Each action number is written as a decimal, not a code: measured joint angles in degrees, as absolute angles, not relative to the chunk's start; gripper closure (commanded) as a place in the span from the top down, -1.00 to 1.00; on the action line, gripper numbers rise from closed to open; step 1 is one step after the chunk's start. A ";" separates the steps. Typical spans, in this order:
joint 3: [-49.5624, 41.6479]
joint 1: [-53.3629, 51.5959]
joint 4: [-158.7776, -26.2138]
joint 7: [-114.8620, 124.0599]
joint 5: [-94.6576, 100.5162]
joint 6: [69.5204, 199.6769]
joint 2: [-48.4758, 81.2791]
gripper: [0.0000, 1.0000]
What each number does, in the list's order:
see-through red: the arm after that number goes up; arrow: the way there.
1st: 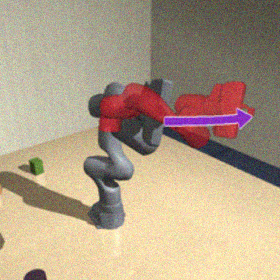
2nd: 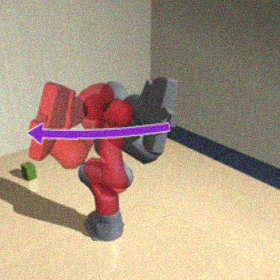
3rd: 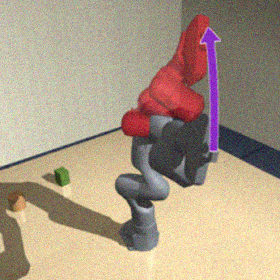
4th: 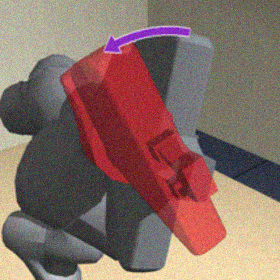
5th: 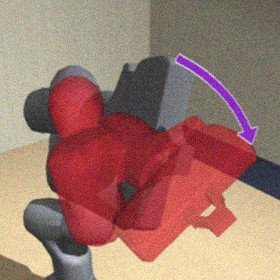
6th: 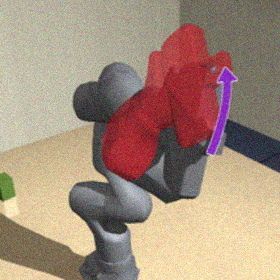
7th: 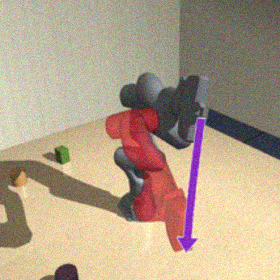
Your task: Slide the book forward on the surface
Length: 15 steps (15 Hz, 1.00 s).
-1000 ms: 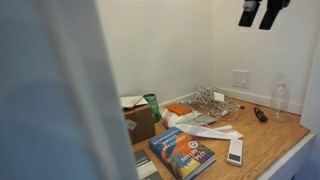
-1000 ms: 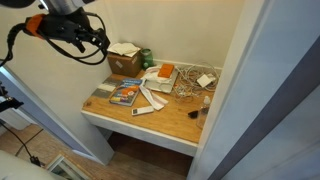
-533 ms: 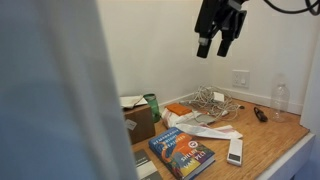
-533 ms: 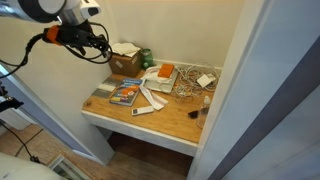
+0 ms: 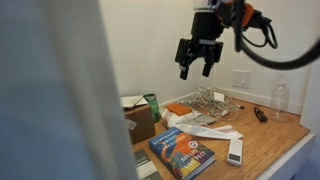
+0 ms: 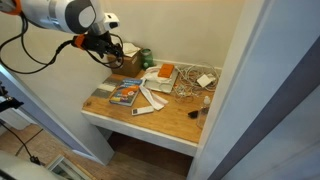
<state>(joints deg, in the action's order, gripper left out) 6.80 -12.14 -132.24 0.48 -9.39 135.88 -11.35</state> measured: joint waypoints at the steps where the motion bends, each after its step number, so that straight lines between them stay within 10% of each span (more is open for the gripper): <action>1: 7.27 -11.81 -130.74 1.88 -8.40 136.49 -8.94 1.00; 15: 8.22 -11.43 -127.48 3.42 -7.03 138.81 -3.75 1.00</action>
<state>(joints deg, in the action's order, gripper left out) 8.22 -11.43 -127.48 3.42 -7.03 138.81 -3.75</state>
